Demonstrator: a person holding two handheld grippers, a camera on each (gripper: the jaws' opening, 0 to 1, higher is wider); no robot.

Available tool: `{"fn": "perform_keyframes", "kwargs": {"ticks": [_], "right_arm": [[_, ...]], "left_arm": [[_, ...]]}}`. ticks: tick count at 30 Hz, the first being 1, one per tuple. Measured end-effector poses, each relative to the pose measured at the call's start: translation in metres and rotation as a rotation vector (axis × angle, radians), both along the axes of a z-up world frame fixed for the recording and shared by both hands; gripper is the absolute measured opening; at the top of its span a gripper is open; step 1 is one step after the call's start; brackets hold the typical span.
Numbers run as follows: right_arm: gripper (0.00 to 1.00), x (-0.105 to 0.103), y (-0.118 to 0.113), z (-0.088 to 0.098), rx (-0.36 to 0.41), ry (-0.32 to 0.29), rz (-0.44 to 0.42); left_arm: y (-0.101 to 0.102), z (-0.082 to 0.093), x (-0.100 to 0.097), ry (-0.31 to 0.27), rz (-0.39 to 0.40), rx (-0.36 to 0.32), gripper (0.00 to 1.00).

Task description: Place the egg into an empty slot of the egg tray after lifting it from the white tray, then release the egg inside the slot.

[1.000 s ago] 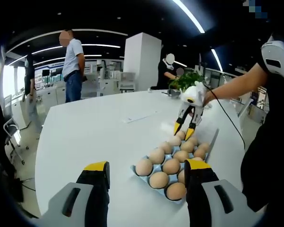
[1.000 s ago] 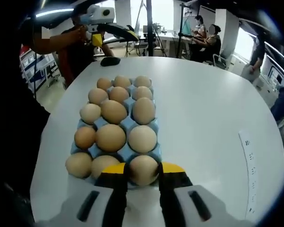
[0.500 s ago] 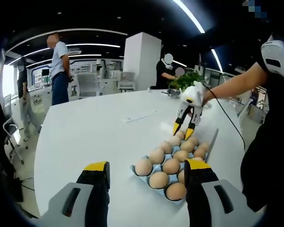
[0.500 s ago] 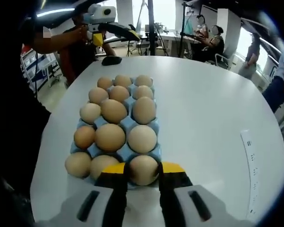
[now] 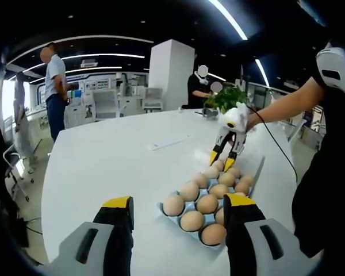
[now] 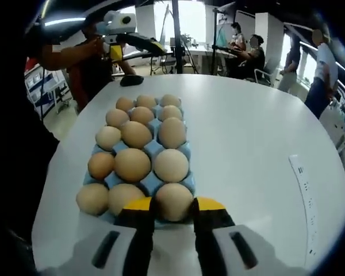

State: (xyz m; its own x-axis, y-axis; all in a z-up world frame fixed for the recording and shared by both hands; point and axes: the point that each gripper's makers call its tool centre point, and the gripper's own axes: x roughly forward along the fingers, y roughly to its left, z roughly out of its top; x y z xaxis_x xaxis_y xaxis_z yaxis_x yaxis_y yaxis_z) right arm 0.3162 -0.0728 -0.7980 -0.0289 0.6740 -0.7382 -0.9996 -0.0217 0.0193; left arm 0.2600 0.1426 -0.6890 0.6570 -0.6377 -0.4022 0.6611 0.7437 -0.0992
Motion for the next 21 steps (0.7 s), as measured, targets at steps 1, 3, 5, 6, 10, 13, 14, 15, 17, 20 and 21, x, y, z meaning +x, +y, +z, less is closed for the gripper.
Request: {"fn": "perform_keyframes", "kwargs": {"ticks": [1, 3, 5, 6, 10, 13, 14, 15, 17, 20, 21], "right_arm": [[0.27, 0.0011, 0.0007, 0.0015, 0.009, -0.006, -0.002], [0.27, 0.0028, 0.0022, 0.0023, 0.026, -0.011, -0.008], [0.27, 0.0029, 0.002, 0.0019, 0.034, -0.013, -0.012], [0.27, 0.003, 0.0021, 0.0019, 0.038, -0.012, -0.015], [0.29, 0.005, 0.0018, 0.0017, 0.046, -0.014, -0.03], [0.29, 0.0053, 0.0025, 0.0024, 0.06, -0.011, -0.045], [0.29, 0.0056, 0.0023, 0.0026, 0.074, -0.005, -0.06], [0.29, 0.006, 0.0021, 0.0027, 0.079, -0.006, -0.063], [0.29, 0.0059, 0.0012, 0.0035, 0.096, -0.008, -0.071], [0.32, 0.0092, -0.0012, 0.0056, 0.134, -0.003, -0.113], [0.33, 0.0094, -0.0039, 0.0052, 0.134, 0.003, -0.12]], "left_arm": [[0.0003, 0.0001, 0.0001, 0.0, 0.001, 0.0, 0.64], [0.0009, 0.0005, 0.0002, -0.001, 0.002, -0.001, 0.64], [0.0006, 0.001, 0.0004, -0.003, 0.003, 0.0, 0.64], [0.0003, 0.0011, 0.0004, -0.002, 0.002, 0.0, 0.64], [-0.0001, 0.0024, 0.0012, -0.007, 0.0, -0.001, 0.64], [0.0, 0.0029, 0.0013, -0.008, 0.001, -0.002, 0.64], [0.0002, 0.0029, 0.0009, -0.009, 0.001, 0.0, 0.64], [0.0007, 0.0027, 0.0005, -0.009, 0.001, 0.002, 0.64], [0.0022, 0.003, 0.0002, -0.009, 0.005, -0.001, 0.64], [0.0033, 0.0031, -0.0001, -0.01, 0.008, 0.0, 0.64], [0.0028, 0.0033, -0.0003, -0.011, 0.008, 0.0, 0.64]]}}
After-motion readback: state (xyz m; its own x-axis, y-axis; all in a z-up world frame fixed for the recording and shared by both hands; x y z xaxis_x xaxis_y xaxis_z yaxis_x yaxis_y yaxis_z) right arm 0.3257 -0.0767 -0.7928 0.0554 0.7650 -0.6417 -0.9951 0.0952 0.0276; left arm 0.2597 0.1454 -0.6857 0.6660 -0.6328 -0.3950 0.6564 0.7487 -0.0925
